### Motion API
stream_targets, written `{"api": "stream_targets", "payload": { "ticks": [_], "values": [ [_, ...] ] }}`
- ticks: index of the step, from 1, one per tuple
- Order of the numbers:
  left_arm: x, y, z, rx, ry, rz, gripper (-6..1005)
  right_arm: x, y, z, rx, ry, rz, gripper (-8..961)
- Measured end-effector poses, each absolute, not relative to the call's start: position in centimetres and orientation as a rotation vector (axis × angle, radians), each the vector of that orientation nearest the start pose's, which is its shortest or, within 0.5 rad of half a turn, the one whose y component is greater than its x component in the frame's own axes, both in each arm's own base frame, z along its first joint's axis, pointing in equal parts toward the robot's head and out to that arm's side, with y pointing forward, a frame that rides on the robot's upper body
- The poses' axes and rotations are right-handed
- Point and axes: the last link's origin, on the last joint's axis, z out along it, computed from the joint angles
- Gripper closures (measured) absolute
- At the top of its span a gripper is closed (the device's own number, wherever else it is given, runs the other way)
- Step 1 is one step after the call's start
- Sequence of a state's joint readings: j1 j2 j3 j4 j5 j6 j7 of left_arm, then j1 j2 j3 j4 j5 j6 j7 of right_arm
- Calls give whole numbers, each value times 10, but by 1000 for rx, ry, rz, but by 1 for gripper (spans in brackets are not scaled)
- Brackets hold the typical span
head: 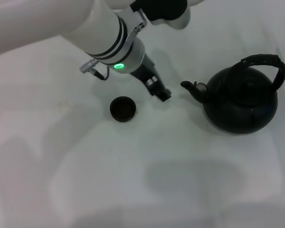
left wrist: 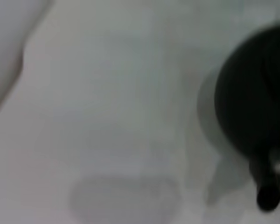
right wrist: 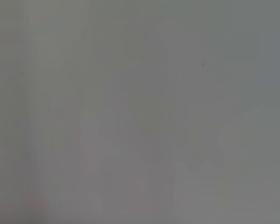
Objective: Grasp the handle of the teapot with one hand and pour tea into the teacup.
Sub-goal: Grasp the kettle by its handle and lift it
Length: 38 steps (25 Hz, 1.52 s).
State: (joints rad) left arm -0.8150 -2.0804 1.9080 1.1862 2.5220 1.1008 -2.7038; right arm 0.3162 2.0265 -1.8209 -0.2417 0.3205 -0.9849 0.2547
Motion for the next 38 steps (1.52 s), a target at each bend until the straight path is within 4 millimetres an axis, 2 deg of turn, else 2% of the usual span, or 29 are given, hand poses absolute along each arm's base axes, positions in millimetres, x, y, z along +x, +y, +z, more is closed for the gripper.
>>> {"api": "stream_targets", "payload": {
  "ticks": [1,5,9,13,18,22,23,24,32,38],
  "values": [
    [-92,361,-105,-2703,-334,360,153,375,316,9,-1594,667,563,77],
    [-89,360,-101,-2680,-308,221,156,374,317,10,-1595,665,563,77],
    [-89,359,-95,-2653,-351,33,159,374,317,10,-1596,664,564,78],
    [-103,358,-85,-2640,-408,-110,161,375,317,10,-1593,666,560,78],
    [-114,363,-75,-2576,-471,-198,162,376,317,11,-1591,666,559,78],
    [-123,366,-63,-2450,-483,-380,163,375,317,12,-1589,661,564,78],
    [-123,366,-63,-2450,-483,-380,164,375,317,12,-1588,657,569,78],
    [-134,369,-52,-2342,-515,-479,164,374,317,13,-1587,651,575,77],
    [-171,380,-38,-2054,-686,-579,165,373,317,15,-1574,646,587,77],
    [-190,386,-24,-1870,-800,-618,165,373,317,15,-1571,647,588,78]
  ]
}}
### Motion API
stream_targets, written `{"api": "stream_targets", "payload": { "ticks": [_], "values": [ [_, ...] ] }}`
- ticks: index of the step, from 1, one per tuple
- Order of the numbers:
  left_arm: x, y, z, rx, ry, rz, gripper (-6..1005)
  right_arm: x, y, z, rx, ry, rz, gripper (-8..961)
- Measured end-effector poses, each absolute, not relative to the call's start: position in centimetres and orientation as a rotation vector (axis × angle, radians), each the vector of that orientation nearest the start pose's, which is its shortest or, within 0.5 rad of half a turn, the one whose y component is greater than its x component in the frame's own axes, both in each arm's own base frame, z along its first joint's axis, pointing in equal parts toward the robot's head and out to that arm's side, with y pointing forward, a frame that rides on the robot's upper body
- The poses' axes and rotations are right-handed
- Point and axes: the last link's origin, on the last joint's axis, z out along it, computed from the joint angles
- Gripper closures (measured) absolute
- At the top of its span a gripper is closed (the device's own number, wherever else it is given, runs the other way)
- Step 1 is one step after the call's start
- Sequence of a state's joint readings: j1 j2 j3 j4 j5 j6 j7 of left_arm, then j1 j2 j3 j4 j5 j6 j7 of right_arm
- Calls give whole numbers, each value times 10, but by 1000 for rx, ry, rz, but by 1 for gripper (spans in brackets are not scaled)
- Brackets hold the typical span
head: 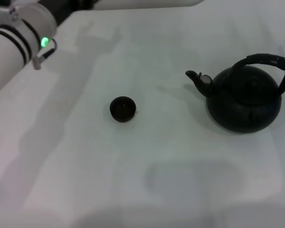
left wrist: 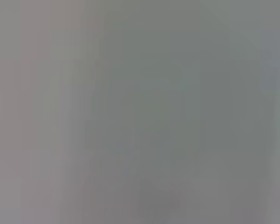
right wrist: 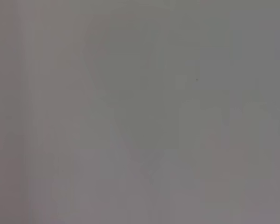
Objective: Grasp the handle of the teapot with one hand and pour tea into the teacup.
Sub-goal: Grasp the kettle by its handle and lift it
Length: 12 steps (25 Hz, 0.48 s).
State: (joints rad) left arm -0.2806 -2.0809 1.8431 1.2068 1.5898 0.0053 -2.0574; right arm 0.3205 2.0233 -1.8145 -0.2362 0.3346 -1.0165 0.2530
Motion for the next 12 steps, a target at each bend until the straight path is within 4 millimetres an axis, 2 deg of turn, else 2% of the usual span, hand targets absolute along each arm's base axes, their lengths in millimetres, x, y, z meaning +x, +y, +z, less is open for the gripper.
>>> {"api": "stream_targets", "payload": {
  "ticks": [3,5,9,12],
  "values": [
    [-198,391,-14,-1765,-834,-636,165,373,318,15,-1571,648,587,78],
    [-198,394,-12,-1757,-786,-607,165,373,318,15,-1571,649,585,78],
    [-198,397,-10,-1777,-572,-482,165,373,318,15,-1572,648,583,78],
    [-188,390,-16,-1769,-428,-450,165,374,317,15,-1572,650,580,77]
  ]
}}
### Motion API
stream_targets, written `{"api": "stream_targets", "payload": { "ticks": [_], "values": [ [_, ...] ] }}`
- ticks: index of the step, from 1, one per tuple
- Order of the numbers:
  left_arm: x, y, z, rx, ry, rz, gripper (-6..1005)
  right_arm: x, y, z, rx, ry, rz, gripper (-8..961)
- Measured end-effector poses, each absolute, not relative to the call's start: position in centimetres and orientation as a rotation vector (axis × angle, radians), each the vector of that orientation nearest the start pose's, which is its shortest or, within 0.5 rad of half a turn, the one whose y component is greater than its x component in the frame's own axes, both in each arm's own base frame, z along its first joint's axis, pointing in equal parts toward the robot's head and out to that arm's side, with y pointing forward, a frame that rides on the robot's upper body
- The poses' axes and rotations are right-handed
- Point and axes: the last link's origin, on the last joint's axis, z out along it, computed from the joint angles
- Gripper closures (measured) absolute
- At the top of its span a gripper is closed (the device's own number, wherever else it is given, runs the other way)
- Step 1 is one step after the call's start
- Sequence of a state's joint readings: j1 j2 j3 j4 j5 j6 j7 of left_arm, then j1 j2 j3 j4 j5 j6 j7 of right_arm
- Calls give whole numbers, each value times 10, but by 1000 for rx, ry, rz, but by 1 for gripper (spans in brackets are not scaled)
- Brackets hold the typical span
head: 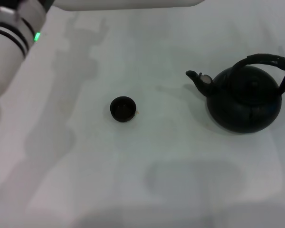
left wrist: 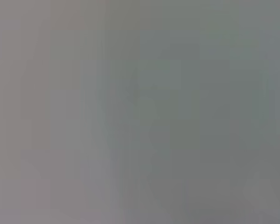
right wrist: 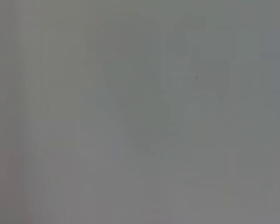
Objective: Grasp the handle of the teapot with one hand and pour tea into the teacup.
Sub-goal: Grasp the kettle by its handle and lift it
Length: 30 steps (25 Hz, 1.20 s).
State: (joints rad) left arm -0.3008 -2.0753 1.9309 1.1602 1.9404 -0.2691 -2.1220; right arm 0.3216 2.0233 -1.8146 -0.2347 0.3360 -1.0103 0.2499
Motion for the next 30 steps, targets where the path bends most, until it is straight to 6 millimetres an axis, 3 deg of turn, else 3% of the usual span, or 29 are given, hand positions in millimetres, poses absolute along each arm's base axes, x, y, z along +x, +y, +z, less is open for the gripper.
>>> {"api": "stream_targets", "payload": {
  "ticks": [2,4,9,12,18,22,30],
  "values": [
    [-181,385,-18,-1718,-312,-447,165,375,317,15,-1572,653,576,77],
    [-180,379,-17,-1632,-314,-515,165,375,317,14,-1573,653,576,77],
    [-190,370,-16,-1505,-528,-789,166,375,317,14,-1572,655,577,77],
    [-214,370,-18,-1452,-682,-892,166,375,317,14,-1572,657,576,77],
    [-246,363,-18,-1396,-748,-882,166,376,315,16,-1559,654,587,77],
    [-264,351,-23,-1396,-746,-828,166,376,315,28,-1477,653,636,77],
    [-281,331,-26,-1389,-693,-799,166,383,297,55,-1320,781,921,77]
  ]
}}
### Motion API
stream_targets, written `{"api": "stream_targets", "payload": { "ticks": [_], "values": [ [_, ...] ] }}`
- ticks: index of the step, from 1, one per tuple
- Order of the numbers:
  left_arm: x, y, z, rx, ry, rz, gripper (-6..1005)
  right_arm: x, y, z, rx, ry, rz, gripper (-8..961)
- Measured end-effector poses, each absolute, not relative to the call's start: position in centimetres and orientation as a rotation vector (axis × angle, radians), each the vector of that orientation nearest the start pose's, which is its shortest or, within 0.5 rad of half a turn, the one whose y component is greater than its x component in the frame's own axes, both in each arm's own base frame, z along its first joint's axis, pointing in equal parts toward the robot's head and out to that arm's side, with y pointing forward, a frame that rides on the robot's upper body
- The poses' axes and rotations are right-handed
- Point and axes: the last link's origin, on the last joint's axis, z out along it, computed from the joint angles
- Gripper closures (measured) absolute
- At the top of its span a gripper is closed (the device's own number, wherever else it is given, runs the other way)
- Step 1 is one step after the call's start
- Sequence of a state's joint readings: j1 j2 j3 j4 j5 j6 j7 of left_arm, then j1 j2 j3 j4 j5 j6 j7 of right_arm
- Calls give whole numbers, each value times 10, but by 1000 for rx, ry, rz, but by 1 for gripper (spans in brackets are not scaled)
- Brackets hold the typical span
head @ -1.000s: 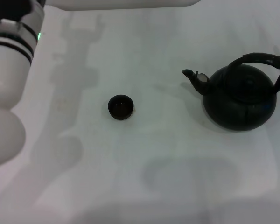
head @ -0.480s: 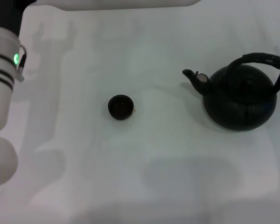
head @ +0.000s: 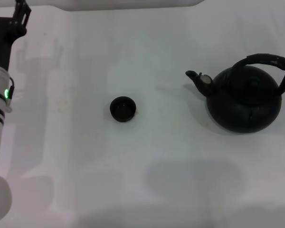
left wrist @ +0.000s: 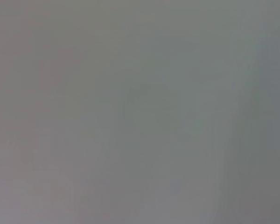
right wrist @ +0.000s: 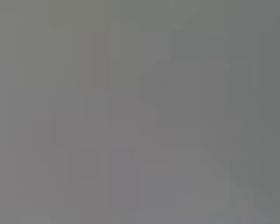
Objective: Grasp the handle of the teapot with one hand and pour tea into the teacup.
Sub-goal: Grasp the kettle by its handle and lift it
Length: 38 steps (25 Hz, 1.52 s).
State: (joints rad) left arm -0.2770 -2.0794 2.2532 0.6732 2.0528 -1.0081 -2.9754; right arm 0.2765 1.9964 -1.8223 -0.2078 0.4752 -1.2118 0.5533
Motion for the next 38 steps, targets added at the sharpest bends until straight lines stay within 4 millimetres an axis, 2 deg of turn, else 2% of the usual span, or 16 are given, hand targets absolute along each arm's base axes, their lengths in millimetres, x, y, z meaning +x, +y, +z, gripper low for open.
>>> {"api": "stream_targets", "payload": {
  "ticks": [6,11,16,21,31,38],
  "values": [
    [-283,331,-25,-1387,-685,-797,165,388,252,50,-1442,864,1072,78],
    [-284,335,-22,-1390,-668,-784,166,389,213,42,-1564,872,1092,78],
    [-287,336,-23,-1395,-666,-770,166,382,190,29,-1699,872,1107,78],
    [-289,337,-22,-1397,-659,-761,165,382,190,16,-1743,871,1042,78],
    [-292,336,-22,-1394,-661,-752,165,370,226,-1,-1827,826,981,78],
    [-292,335,-22,-1392,-664,-752,166,366,227,-8,-1881,828,970,80]
  ]
}}
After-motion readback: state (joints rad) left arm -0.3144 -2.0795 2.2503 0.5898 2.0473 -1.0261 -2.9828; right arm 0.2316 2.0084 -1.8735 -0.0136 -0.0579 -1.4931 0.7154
